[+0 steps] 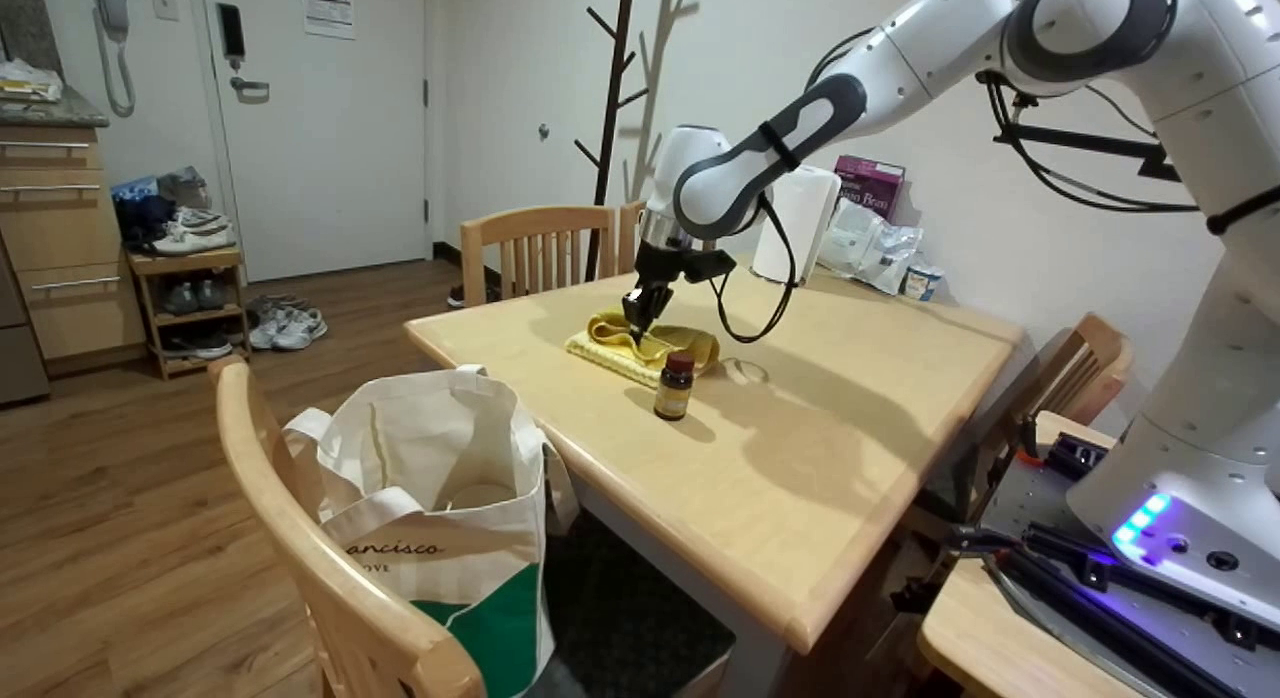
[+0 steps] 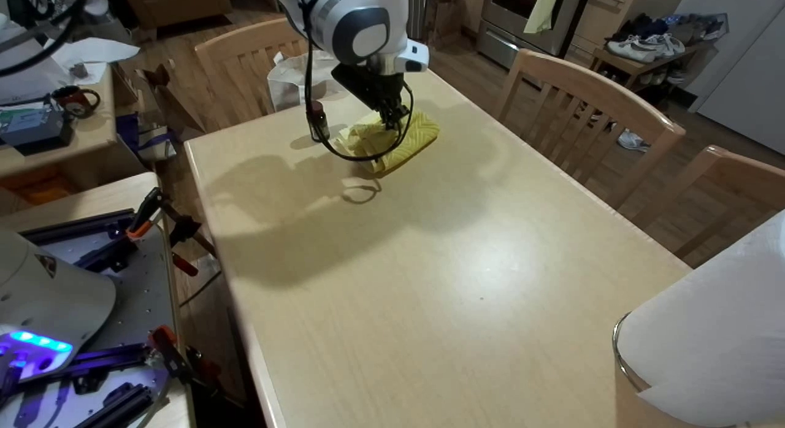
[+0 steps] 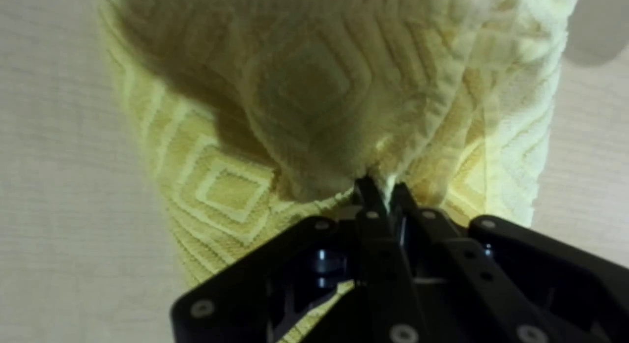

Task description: Move the bottle to the left, use the yellow towel to wipe the table

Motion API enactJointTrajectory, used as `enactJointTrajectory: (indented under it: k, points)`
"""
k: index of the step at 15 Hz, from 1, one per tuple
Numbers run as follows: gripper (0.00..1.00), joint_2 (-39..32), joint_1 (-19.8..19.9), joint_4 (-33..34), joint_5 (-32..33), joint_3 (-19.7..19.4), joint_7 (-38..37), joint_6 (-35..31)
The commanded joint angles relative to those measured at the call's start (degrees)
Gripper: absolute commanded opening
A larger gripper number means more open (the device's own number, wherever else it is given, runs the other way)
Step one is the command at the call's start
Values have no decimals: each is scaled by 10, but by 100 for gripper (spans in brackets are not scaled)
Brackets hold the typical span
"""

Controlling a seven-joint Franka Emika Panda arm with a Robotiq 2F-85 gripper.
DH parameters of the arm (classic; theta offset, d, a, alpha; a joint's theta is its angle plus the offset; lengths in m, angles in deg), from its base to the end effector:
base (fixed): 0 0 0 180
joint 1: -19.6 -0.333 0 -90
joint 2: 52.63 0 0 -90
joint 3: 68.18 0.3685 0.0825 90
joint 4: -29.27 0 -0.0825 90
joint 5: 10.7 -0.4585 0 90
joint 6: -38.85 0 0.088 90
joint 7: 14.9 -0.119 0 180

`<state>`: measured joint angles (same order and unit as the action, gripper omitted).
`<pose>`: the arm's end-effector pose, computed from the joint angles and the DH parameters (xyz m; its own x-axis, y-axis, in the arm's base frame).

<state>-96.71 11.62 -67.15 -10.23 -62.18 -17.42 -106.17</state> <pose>0.7478 0.1782 0.1300 0.9823 0.1700 0.0788 0.1757 -0.9819 -0.0710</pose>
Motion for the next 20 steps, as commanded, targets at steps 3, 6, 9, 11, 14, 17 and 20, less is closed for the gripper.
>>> enactJointTrajectory:
  k: [3,6,9,11,14,17,20]
  points:
    - [2,2,16,-36,-2,-31,-3,1]
    - [2,15,21,-62,-4,-61,-38,-4]
    - [2,31,27,-90,-6,-90,-75,-9]
    - [2,44,32,-110,-6,-112,-103,-12]
    - [2,66,38,-148,-6,-143,-143,-13]
    - [2,80,52,-180,-15,-153,-162,-16]
    - [2,97,58,-193,-20,-135,-147,-26]
